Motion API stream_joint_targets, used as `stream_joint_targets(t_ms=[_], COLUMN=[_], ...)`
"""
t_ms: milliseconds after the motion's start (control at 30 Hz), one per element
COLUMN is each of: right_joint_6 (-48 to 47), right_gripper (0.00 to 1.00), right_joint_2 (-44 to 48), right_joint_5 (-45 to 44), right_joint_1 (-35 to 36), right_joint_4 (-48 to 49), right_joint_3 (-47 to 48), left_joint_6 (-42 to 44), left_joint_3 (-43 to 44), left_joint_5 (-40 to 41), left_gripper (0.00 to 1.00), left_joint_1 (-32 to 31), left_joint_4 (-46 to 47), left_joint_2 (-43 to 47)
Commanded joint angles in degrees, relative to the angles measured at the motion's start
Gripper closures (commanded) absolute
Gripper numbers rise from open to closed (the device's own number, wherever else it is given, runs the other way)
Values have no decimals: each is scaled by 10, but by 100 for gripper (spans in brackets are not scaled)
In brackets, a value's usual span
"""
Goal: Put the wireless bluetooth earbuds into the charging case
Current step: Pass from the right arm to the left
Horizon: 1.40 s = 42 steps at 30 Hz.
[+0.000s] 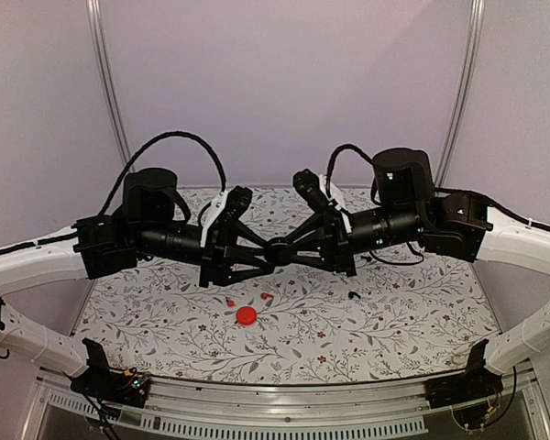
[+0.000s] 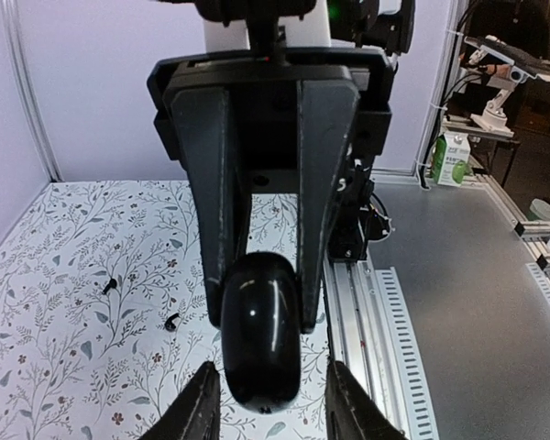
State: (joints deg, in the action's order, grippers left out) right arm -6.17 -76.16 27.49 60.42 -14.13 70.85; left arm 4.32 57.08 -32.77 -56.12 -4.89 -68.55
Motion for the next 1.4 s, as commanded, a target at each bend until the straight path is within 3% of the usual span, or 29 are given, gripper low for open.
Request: stream_joint_targets(t_ms=[0,267,533,600,700,767,833,1367], right_joint_6=[1,-1,-5,-3,0,2,6,12], right_gripper=[100,100,99,86,55,43,37,40], right_joint_2=[-8,-11,-9,-7,-4,3,11,16], right_joint_5=[4,-4,-9,-11,-10,-8,-4,28], right_joint_1=[1,1,1,0,1,0,-5,-19], right_joint_4=[-9,-17,-17,-16,-14,-8,-2,-3], right_joint_3=[17,23,21,20,19,13,6,6], left_joint_6=[-9,-18,-23,-25,-29,-37,-41,-51], left_joint_3=[14,16,13,9,-2,-14,-27,-35], left_joint_5=[-8,-10,-11,-11,-13,-30,-51,-91], left_gripper=[63,73,92,95,98,99,100,100], left_joint_1=[-9,-10,-10,-8,0,12,22,34], left_joint_4=[23,30,30,34,39,69,90,109], left_joint_2=[-6,-14,-15,-14,-9,-1,7,7])
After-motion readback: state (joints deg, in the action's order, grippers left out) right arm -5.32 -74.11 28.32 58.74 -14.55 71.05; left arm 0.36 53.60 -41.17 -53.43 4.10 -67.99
